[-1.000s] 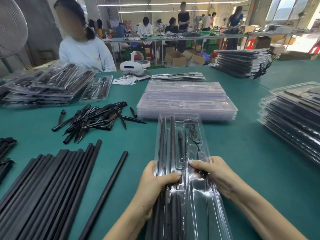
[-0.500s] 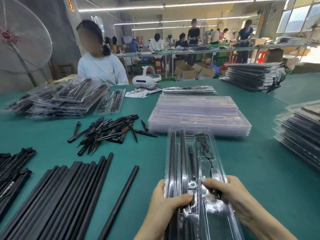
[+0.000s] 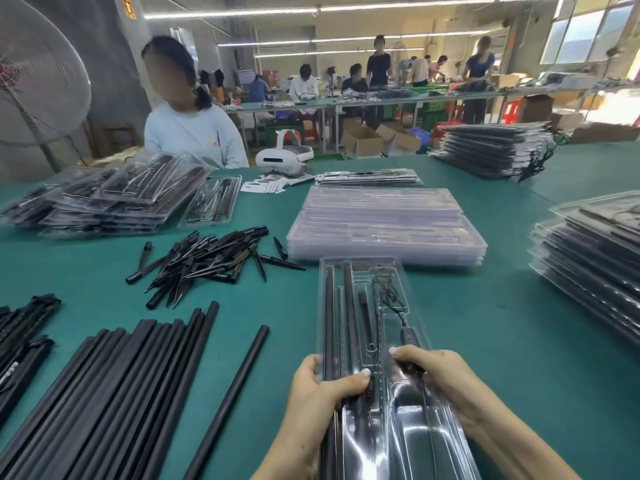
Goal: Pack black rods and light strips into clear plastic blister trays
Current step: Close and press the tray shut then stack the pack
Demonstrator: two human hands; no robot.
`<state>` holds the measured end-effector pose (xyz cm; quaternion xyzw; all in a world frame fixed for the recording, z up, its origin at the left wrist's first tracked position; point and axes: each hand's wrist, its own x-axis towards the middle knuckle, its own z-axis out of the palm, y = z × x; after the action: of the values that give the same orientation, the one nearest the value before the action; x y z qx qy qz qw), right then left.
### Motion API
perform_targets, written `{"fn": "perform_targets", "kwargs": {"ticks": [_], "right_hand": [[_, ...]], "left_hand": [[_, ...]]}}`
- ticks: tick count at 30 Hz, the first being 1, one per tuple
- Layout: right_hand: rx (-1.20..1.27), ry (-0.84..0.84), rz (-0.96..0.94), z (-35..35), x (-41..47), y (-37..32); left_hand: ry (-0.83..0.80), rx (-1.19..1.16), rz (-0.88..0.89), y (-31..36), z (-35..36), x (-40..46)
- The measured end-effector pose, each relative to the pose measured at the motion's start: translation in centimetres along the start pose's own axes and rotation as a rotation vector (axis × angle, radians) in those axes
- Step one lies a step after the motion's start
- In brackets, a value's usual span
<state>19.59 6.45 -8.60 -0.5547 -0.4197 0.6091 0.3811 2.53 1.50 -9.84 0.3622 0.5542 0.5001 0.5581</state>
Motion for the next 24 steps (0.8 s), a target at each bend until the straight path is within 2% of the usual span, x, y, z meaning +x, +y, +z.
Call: {"fn": "perform_targets", "kwargs": {"ticks": [7, 13, 18, 21, 24], "right_hand": [[0.014, 0.086, -0.033, 0.5, -0.4, 0.3], [0.012, 0.114, -0.054, 0.4, -0.5, 0.1], [-0.088, -0.053, -0.003, 0.5, -0.7, -0.7], [0.032, -0.228, 0.088, 0.1, -1.2, -1.0], [0.159, -0.374, 0.093, -0.7, -2.9, -0.5]], "left_hand": [[0.073, -0.004, 0.035, -0.9, 0.3, 0.1], [0.036, -0.023, 0.066, -1.0, -0.2, 0.2], [0.014, -0.011, 0.043, -0.3, -0.4, 0.1], [0.025, -0.027, 0.025, 0.0, -0.7, 0.1], [0.001, -0.015, 0.057, 0.2, -1.2, -0.3]]}}
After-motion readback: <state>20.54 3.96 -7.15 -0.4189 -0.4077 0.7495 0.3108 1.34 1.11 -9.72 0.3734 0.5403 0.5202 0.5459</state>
